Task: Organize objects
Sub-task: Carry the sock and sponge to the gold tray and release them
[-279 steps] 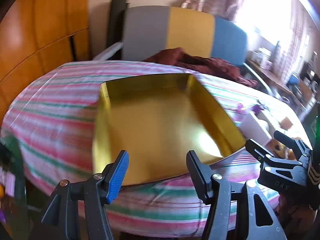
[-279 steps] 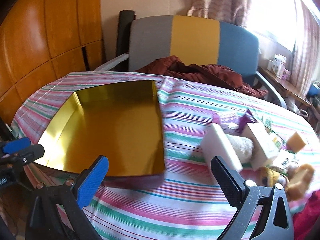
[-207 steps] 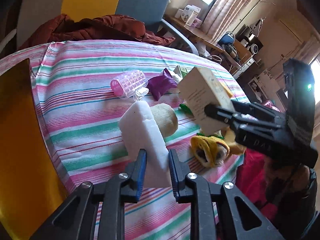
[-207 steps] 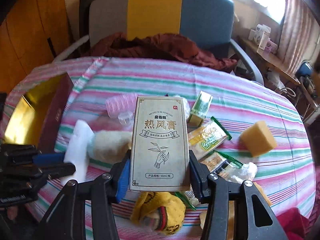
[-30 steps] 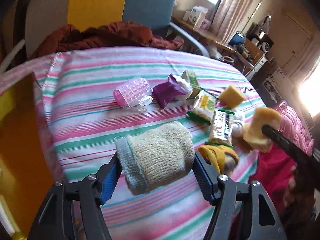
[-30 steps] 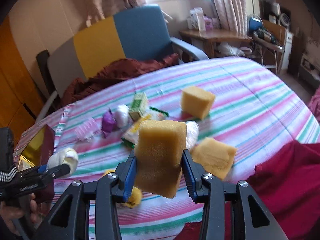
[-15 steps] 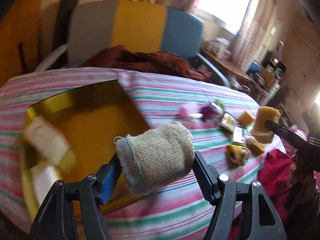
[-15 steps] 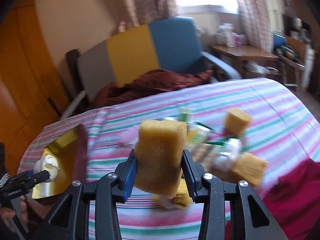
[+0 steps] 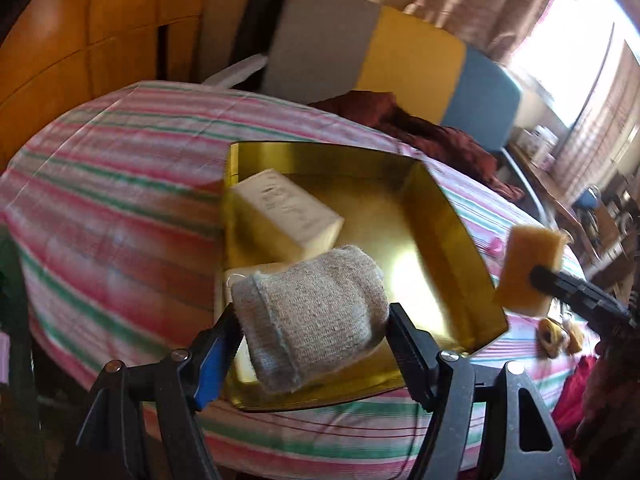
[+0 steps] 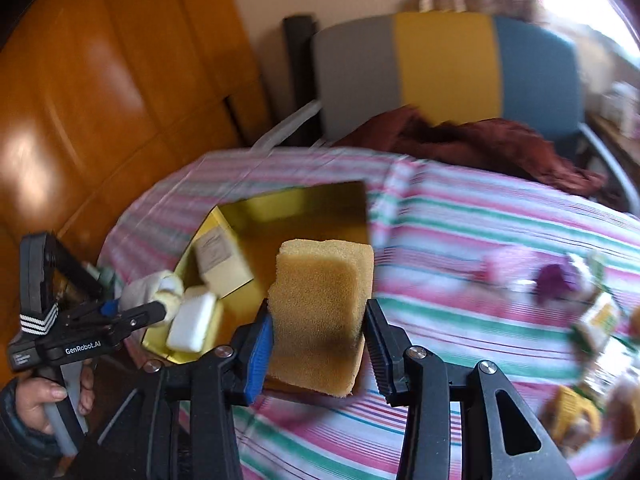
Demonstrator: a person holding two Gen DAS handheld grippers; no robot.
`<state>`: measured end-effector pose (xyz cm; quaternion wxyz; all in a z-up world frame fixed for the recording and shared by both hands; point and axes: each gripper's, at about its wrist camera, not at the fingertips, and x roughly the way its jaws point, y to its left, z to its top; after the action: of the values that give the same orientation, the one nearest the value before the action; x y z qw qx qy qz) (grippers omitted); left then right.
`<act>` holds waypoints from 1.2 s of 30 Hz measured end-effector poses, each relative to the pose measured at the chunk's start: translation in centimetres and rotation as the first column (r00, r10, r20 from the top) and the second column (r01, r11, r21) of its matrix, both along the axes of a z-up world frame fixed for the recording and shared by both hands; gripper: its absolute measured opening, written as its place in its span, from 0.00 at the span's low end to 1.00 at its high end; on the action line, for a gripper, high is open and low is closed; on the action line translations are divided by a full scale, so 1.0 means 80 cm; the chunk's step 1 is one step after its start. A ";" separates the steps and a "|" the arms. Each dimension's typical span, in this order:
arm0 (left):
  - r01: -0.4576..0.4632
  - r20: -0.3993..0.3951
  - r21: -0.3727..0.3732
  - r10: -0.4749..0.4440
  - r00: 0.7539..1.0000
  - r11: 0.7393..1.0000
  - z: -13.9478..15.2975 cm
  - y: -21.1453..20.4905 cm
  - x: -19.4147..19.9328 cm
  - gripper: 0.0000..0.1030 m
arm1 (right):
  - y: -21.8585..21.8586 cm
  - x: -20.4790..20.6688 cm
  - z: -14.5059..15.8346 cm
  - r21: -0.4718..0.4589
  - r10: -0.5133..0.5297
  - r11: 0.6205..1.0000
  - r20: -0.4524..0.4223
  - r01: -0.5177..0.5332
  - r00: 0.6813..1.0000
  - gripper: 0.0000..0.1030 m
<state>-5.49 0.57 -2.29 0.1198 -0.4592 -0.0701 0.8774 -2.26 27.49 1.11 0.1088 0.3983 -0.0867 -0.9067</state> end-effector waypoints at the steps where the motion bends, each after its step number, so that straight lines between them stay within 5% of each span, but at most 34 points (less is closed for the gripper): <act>1: -0.008 -0.002 0.000 0.008 1.000 1.000 -0.001 -0.004 0.000 0.74 | -0.020 -0.014 -0.009 0.001 0.034 0.999 0.030 -0.034 0.999 0.43; 9: -0.062 -0.040 0.025 0.063 0.997 0.998 0.004 -0.028 0.005 0.80 | -0.087 -0.045 -0.053 -0.124 0.180 0.978 0.119 -0.165 0.977 0.61; 22: -0.111 -0.149 -0.053 0.102 0.984 0.992 0.032 -0.011 0.023 0.78 | -0.078 -0.008 -0.055 0.011 0.097 0.995 0.092 -0.098 0.991 0.83; 36: -0.079 -0.185 -0.137 0.053 0.981 0.987 0.038 0.019 0.043 0.73 | -0.080 0.017 -0.038 0.107 0.030 0.994 -0.007 -0.029 1.000 0.91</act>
<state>-2.04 2.08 0.71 0.0631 -0.3824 -0.0106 0.9218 -0.87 21.07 -1.95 0.1009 0.4010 -0.0316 -0.9100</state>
